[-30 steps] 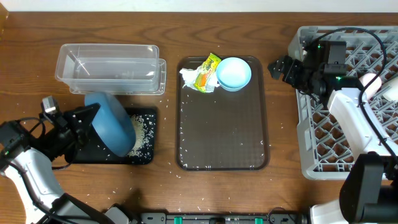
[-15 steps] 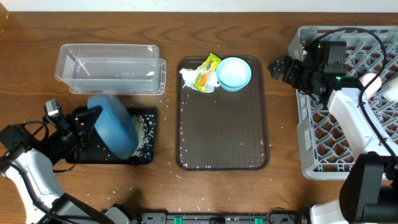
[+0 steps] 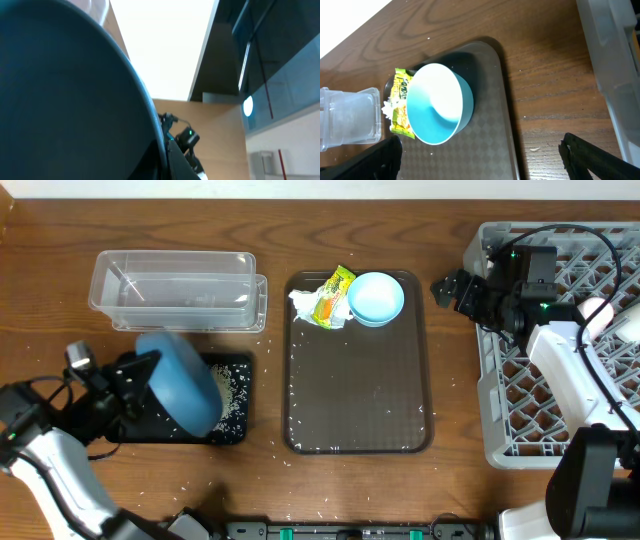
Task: Sort waste into correct bins and load items into the dishwasher rack
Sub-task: 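Carry the empty blue plate back onto the brown tray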
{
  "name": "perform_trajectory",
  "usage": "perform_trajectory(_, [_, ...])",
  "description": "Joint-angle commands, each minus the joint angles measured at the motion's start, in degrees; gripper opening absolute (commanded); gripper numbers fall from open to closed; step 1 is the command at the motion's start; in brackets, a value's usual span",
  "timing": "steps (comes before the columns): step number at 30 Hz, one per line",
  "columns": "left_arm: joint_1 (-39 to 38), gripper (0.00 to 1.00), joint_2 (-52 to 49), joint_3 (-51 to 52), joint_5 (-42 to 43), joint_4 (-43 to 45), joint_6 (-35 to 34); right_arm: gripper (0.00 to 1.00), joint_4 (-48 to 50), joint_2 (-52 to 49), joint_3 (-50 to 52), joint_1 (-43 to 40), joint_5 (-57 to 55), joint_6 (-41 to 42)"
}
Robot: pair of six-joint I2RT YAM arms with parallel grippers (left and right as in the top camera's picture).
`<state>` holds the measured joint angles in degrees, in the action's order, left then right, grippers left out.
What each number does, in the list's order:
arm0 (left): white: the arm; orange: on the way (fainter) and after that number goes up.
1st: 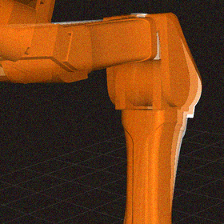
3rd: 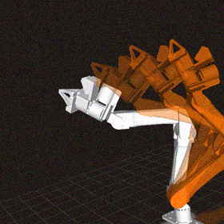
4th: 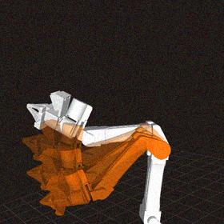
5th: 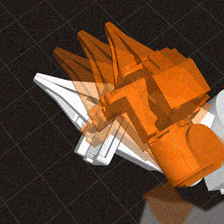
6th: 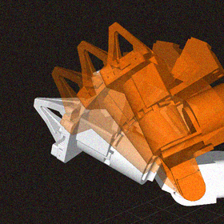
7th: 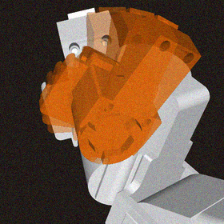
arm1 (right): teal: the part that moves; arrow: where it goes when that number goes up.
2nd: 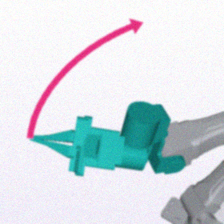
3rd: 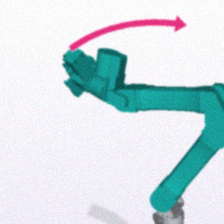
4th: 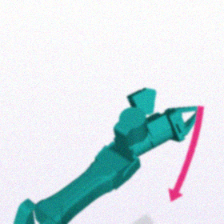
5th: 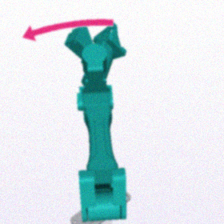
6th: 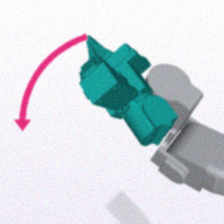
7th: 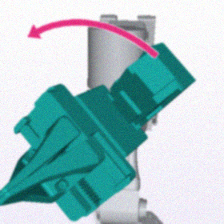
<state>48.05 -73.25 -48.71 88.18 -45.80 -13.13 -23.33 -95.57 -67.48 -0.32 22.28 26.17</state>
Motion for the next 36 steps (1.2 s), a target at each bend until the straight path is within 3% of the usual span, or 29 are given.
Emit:
perform_trajectory(1, [-4.9,0.06,5.38,-0.55,1.95,1.99,2.29,0.99,-0.11,0.52,-0.39,0.0,0.22,0.37])
perform_trajectory(8, [-16.35,0.06,17.86,-3.06,-0.57,3.41,0.94,0.99,-0.11,0.52,-0.39,0.0,0.22,0.37])
perform_trajectory(14, [-32.2,0.06,28.61,-4.15,-32.11,6.91,-13.22,0.99,-0.11,0.52,-0.39,0.0,0.2,0.39])
perform_trajectory(19, [-48.92,0.06,31.1,-4.13,-43.17,15.23,-15.91,0.99,-0.11,0.52,-0.39,0.0,0.22,0.37])
perform_trajectory(23, [-62.58,0.06,28.65,-4.04,-54.69,18.34,-15.93,0.99,-0.11,0.52,-0.39,0.0,0.2,0.39])
perform_trajectory(29, [-80.52,0.06,17.35,-4.04,-68.65,22.25,-15.98,0.99,-0.11,0.52,-0.39,0.0,0.22,0.39])
perform_trajectory(36, [-92.15,0.06,1.92,-4.07,-77.68,31.58,-14.97,0.99,-0.11,0.52,-0.39,0.0,0.22,0.37])
